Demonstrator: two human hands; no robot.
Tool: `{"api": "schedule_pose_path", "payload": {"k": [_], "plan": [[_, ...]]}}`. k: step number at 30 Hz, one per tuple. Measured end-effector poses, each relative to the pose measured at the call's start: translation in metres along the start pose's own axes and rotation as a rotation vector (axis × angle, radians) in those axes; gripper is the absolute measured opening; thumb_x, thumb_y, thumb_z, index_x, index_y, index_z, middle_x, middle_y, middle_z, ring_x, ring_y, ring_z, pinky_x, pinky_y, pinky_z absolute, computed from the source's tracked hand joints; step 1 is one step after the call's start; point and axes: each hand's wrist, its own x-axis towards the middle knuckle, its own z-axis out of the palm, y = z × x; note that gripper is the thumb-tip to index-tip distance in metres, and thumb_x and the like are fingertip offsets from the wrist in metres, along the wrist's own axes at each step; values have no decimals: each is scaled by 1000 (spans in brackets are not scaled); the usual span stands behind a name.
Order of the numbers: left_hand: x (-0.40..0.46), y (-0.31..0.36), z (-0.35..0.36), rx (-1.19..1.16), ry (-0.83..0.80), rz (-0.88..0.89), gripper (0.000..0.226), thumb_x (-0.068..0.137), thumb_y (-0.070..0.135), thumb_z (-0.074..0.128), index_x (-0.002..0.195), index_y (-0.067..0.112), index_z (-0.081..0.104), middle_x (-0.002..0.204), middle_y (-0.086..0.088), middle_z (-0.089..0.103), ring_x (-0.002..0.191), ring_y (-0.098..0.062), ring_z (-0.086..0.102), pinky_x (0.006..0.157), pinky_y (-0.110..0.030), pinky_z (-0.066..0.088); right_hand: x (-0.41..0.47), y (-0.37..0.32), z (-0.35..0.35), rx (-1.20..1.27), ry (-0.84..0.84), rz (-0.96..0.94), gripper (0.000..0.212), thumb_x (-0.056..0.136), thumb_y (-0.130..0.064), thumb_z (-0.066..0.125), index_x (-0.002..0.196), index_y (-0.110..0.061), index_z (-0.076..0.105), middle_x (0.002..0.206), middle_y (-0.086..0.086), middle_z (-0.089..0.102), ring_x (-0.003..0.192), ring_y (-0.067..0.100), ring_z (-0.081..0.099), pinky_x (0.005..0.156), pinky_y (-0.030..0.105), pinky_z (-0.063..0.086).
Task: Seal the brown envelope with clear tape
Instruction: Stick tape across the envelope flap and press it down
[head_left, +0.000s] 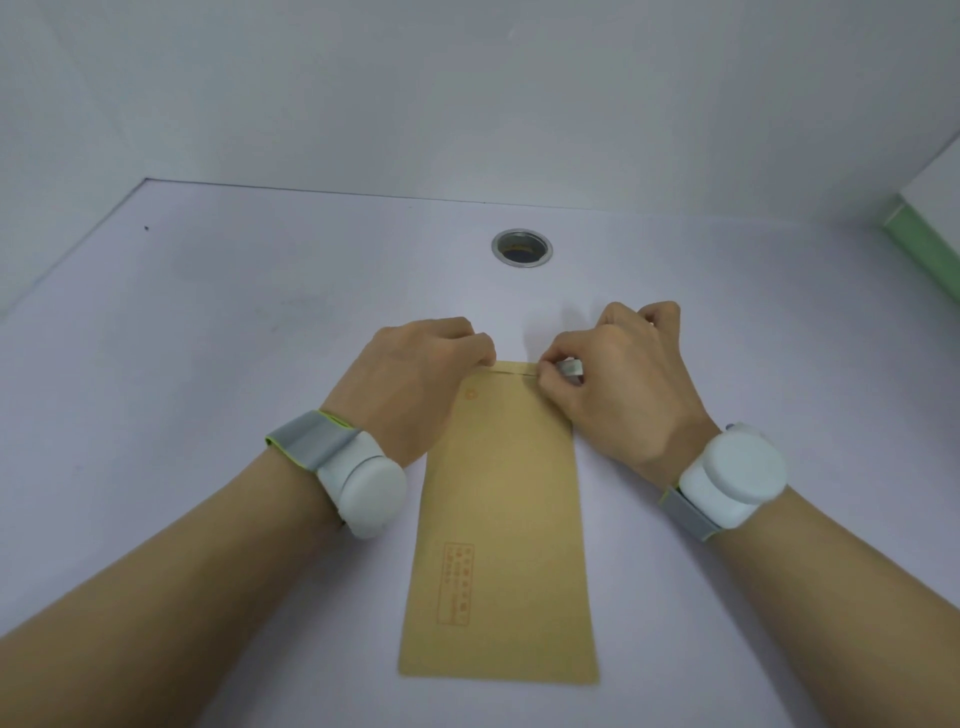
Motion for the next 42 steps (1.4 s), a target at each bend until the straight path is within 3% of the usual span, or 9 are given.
{"api": "schedule_pose_path", "payload": {"k": [5,11,18,27,29,32,34,38,42], "plan": [[-4,-3,2,40,-12,71,47,59,-19,73,92,14,78,83,-2,72,64,-29,65,49,-36,53,1,-2,2,-32,9,7,24,90,-36,56,78,-28,76,62,-7,63,84,19,56,87,41,22],[-5,1,1,54,2,-5,39,68,-14,73,94,15,69,77,0,69,61,-26,62,52,-27,40,0,-4,3,-29,18,26,26,90,-35,56,77,-27,76,61,-5,63,83,21,56,88,41,24],[-9,1,-1,28,-27,62,43,67,-7,72,102,17,78,88,-5,73,66,-30,66,52,-36,52,0,-5,2,-32,27,22,28,91,-33,53,76,-26,75,61,-5,63,80,21,56,85,41,24],[-9,4,0,70,-45,46,41,63,-10,74,94,16,78,85,-2,72,66,-27,63,51,-33,51,0,-7,3,-41,41,51,24,88,-34,56,76,-26,75,61,-5,63,78,22,57,86,42,27],[-8,5,-2,71,-41,46,33,72,1,62,97,15,78,84,-4,72,64,-28,63,51,-31,47,0,-8,3,-39,46,58,24,87,-35,57,76,-26,75,61,-5,63,78,22,57,86,42,26],[-10,9,-5,57,-83,56,51,78,23,34,113,26,72,89,-3,70,67,-28,60,53,-33,49,0,-8,4,-40,54,57,25,88,-37,56,76,-26,75,60,-4,63,77,22,57,85,42,25],[-12,11,-6,70,-130,57,51,80,26,32,121,35,61,96,-3,67,72,-28,59,54,-37,53,0,-8,4,-30,51,54,26,88,-39,56,76,-26,75,61,-4,64,77,22,56,85,42,25],[-11,13,-6,129,-171,58,44,81,12,49,118,29,65,116,-2,62,80,-30,60,55,-42,56,0,-8,5,-23,47,47,26,88,-40,56,77,-26,75,61,-5,62,77,22,56,83,40,22],[-13,13,-5,126,-151,70,40,81,9,49,113,25,68,107,2,65,86,-31,60,53,-41,55,1,-8,5,-23,41,55,25,88,-40,56,78,-25,74,59,-10,48,78,22,56,83,40,22]]}}
